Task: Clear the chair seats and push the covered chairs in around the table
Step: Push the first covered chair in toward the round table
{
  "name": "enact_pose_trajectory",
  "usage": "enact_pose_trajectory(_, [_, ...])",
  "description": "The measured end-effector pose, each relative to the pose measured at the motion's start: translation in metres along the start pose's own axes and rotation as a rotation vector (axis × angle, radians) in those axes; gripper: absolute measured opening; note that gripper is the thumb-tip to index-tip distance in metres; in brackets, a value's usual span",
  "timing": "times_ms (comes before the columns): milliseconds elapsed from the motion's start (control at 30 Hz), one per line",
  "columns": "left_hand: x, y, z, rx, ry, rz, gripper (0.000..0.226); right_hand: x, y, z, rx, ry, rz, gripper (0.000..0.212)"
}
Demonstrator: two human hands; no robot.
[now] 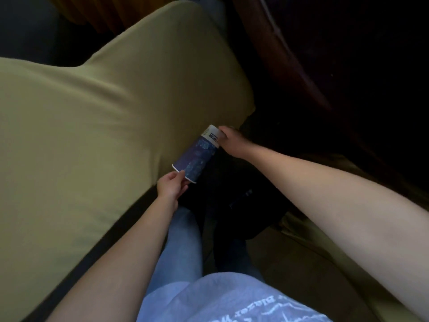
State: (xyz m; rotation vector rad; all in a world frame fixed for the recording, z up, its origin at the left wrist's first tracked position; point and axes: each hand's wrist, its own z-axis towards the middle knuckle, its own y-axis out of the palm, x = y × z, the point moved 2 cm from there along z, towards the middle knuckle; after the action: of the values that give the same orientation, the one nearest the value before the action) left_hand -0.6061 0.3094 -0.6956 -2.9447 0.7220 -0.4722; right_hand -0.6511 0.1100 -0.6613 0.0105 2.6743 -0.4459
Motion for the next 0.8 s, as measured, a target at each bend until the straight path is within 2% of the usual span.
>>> enact_pose_trajectory(100, [-0.024, 0.024, -0.009, 0.002, 0.028, 0.124, 0.019, 0.047, -0.005, -0.021, 0.031, 0.031, 0.066, 0.037])
enact_pose_trajectory(200, [-0.055, 0.05, -0.023, -0.051, 0.034, 0.235, 0.006, 0.098, -0.005, -0.053, 0.108, 0.094, 0.137, 0.042])
enact_pose_trajectory(467, [-0.159, 0.093, -0.065, -0.179, -0.015, 0.486, 0.013, 0.229, 0.013, -0.138, 0.251, 0.277, 0.326, 0.049])
enact_pose_trajectory(667, [-0.199, 0.113, -0.082, -0.285, -0.125, 0.606, 0.01, 0.277, 0.018, -0.154, 0.27, 0.3, 0.392, 0.047])
enact_pose_trajectory(800, [-0.207, 0.123, -0.08, -0.235, -0.104, 0.664, 0.021, 0.285, 0.02, -0.153, 0.26, 0.26, 0.394, 0.049])
